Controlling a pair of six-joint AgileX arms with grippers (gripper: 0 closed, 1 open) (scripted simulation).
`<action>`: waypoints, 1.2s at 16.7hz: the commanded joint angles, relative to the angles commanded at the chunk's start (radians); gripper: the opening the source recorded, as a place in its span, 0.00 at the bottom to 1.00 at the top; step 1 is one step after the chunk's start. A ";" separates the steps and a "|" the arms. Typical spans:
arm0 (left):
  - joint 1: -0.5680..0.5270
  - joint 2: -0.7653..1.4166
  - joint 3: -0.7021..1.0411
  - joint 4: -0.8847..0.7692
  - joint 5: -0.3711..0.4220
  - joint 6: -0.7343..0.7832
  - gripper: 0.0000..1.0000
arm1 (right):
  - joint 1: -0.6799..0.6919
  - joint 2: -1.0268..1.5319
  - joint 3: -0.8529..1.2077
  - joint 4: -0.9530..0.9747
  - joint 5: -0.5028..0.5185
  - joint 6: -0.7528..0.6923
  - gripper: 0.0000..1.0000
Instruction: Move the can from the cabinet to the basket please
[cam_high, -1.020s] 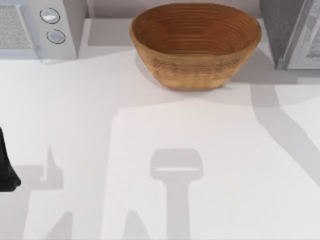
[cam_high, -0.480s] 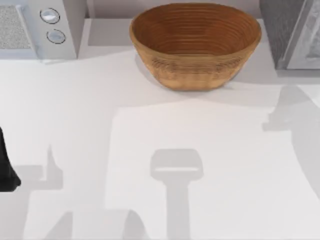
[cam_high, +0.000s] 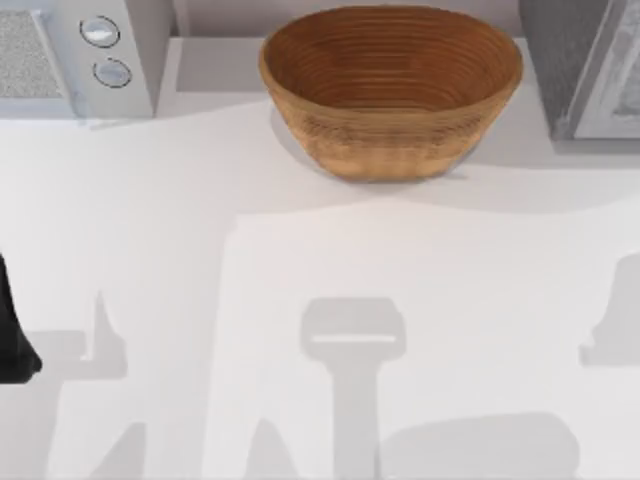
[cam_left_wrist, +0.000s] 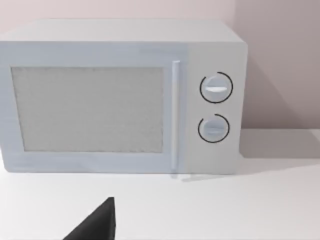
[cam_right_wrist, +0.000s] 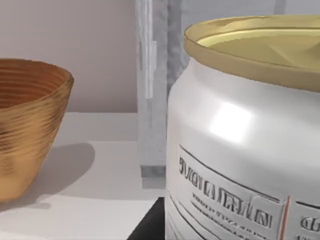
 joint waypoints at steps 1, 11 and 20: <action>0.000 0.000 0.000 0.000 0.000 0.000 1.00 | -0.021 -0.048 -0.054 0.024 -0.023 0.000 0.00; 0.000 0.000 0.000 0.000 0.000 0.000 1.00 | -0.066 -0.145 -0.171 0.076 -0.073 0.000 0.00; 0.000 0.000 0.000 0.000 0.000 0.000 1.00 | 0.094 0.320 0.191 0.249 0.091 0.003 0.00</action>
